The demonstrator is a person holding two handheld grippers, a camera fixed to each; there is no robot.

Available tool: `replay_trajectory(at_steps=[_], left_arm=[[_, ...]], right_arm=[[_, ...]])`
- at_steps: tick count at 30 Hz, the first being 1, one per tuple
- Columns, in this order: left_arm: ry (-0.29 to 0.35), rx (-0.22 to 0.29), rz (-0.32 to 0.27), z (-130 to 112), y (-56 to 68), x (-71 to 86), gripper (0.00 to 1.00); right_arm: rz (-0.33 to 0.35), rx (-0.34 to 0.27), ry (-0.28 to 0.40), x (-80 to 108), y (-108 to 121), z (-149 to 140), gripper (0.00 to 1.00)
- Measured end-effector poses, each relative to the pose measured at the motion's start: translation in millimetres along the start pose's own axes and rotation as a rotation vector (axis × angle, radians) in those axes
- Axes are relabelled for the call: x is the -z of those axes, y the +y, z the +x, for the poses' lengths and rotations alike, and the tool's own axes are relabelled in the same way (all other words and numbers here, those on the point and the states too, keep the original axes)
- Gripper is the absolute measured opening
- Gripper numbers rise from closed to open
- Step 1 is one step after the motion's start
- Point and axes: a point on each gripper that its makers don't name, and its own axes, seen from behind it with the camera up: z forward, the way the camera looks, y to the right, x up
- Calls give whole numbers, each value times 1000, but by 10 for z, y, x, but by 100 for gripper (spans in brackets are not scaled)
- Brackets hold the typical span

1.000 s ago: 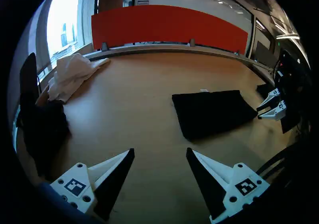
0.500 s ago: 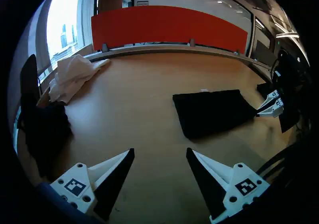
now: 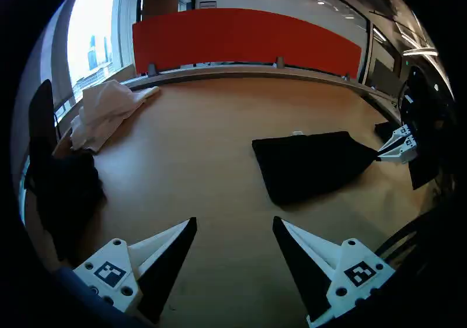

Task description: Fold towel

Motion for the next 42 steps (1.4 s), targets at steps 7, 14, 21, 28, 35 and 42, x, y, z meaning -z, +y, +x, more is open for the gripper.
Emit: replay_trajectory(at_steps=[7, 14, 21, 28, 35, 42], left_arm=[[0, -2, 1, 12, -11, 16, 97], [2, -7, 3, 28, -19, 29, 97], [5, -8, 3, 44, -3, 33, 97], [3, -10, 4, 35, 16, 36, 97], [4, -4, 0, 31, 31, 51, 97], [4, 0, 4, 7, 35, 62, 97]], right_arm=[[-23, 49, 67, 140, 47, 368, 4], [-42, 99, 130, 277, 106, 738, 4], [-55, 139, 169, 400, 153, 998, 4], [-52, 162, 183, 445, 154, 1123, 4], [-31, 186, 181, 399, 94, 1196, 4], [10, 221, 185, 297, -33, 1351, 4]])
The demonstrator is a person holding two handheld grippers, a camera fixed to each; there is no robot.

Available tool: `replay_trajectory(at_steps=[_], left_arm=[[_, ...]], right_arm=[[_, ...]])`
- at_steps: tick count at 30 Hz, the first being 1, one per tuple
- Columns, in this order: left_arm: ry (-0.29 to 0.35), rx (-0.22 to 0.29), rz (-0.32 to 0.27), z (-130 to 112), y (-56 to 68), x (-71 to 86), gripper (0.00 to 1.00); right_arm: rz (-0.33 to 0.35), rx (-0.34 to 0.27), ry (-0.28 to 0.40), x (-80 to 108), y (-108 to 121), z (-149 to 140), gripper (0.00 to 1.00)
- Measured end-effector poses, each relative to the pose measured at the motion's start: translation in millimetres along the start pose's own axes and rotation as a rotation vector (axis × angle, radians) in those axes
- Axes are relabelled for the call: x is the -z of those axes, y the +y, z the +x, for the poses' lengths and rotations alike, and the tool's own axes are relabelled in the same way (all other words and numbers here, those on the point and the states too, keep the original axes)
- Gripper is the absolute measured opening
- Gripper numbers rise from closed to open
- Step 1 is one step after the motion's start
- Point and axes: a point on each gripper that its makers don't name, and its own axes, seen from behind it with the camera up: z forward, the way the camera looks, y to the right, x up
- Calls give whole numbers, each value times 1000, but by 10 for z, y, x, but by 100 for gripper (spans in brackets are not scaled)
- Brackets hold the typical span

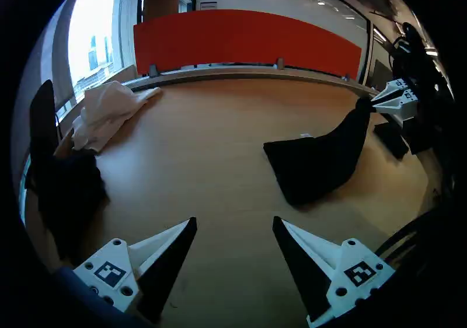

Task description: Fold towel

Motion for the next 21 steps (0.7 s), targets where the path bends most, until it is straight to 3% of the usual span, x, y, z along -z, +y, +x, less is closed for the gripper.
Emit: replay_trajectory(at_steps=[9, 21], left_arm=[[7, 11, -1, -7, 18, 11, 97], [30, 21, 7, -39, -11, 25, 97]], right_arm=[[53, 34, 11, -183, -153, 196, 4], [87, 66, 1, -290, -260, 301, 4]])
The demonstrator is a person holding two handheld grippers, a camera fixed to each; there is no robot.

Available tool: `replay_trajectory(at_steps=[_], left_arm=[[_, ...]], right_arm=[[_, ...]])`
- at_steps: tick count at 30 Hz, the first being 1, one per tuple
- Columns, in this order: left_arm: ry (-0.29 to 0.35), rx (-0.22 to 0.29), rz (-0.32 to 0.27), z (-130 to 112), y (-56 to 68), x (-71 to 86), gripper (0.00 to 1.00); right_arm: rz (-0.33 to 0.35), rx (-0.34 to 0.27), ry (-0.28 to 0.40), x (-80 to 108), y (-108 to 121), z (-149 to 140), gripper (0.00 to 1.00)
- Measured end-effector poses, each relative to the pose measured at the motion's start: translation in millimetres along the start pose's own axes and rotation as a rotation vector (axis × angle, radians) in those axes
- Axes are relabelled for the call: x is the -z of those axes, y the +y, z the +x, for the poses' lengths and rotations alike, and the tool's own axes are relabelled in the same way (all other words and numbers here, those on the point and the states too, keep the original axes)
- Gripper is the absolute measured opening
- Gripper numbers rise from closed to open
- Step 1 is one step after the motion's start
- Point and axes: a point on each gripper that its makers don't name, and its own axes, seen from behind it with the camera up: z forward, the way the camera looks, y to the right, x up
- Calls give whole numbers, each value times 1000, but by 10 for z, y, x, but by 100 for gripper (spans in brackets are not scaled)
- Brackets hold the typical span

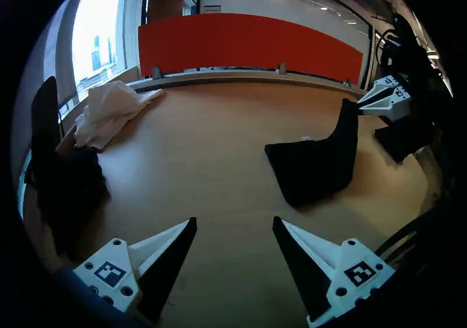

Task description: Fold towel

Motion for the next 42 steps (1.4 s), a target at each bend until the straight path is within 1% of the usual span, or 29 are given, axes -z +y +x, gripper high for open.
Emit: replay_trajectory(at_steps=[8, 14, 20, 23, 26, 29, 34, 36, 38, 39, 40, 42], left_arm=[[9, 9, 2, -58, 3, 29, 97], [18, 24, 9, -92, -9, 78, 97], [20, 34, 22, -138, -51, 130, 97], [19, 39, 29, -167, -71, 155, 97], [17, 47, 32, -193, -87, 177, 97], [16, 51, 30, -204, -92, 192, 97], [11, 49, 31, -226, -113, 200, 97], [9, 49, 31, -235, -120, 201, 97], [8, 51, 31, -246, -124, 202, 97], [7, 51, 31, -251, -127, 204, 97], [6, 52, 32, -256, -130, 206, 97], [5, 54, 32, -262, -134, 210, 97]], right_arm=[[48, 40, -23, -151, -120, 74, 3], [114, 60, -37, -348, -327, 116, 4], [180, 51, -50, -636, -617, 123, 4], [210, 32, -61, -789, -770, 78, 4], [232, 19, -78, -902, -886, 10, 4], [237, 10, -84, -952, -938, -21, 4], [240, 0, -85, -976, -961, -14, 6], [240, 0, -84, -977, -960, -9, 8], [237, 1, -83, -974, -955, -5, 16], [235, 1, -82, -970, -949, -5, 22], [231, 1, -81, -966, -941, -4, 30], [222, 0, -79, -958, -922, -7, 53]])
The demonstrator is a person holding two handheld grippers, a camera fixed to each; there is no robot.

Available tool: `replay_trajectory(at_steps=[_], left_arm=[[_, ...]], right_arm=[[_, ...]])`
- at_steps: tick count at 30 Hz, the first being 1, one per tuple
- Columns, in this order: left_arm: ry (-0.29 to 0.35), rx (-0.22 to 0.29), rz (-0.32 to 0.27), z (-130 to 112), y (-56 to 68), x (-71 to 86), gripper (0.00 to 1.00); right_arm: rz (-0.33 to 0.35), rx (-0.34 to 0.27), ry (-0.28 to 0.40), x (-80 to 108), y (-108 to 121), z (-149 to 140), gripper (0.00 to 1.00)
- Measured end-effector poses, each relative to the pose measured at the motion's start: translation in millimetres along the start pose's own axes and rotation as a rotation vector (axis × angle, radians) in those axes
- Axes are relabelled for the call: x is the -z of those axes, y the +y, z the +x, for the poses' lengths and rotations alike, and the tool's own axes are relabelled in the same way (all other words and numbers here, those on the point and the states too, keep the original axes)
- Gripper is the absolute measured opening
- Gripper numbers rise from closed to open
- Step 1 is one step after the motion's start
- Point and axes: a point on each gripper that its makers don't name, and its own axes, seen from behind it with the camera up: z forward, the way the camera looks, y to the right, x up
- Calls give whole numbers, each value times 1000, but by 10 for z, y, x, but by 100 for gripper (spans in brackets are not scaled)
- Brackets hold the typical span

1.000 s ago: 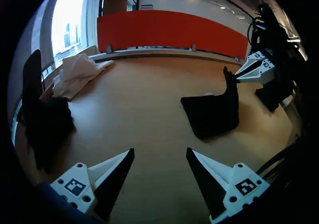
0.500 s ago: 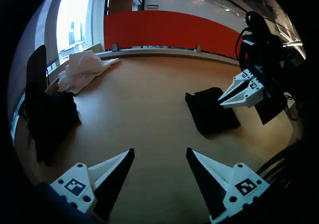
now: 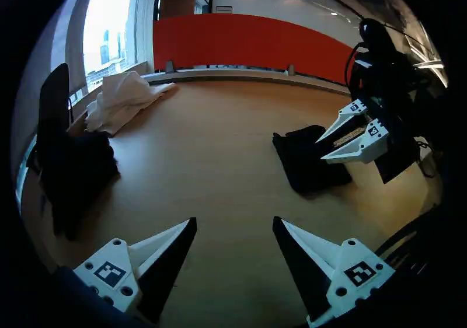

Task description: Fold towel

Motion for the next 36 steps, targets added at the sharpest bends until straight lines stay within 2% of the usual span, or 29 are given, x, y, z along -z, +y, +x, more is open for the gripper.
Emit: replay_trajectory(at_steps=[2, 6, 23, 36], left_arm=[[-1, 1, 0, -3, -2, 6, 97], [0, 1, -2, -1, 1, 17, 97], [0, -3, -8, -3, 2, 32, 97], [-3, -10, -11, -6, 15, 27, 97]], right_arm=[[-14, -4, 2, 15, 26, -10, 74], [-33, -21, 2, 41, 53, -54, 87], [-103, -99, -21, 202, 99, -396, 87], [-128, -140, -49, 315, 25, -657, 87]])
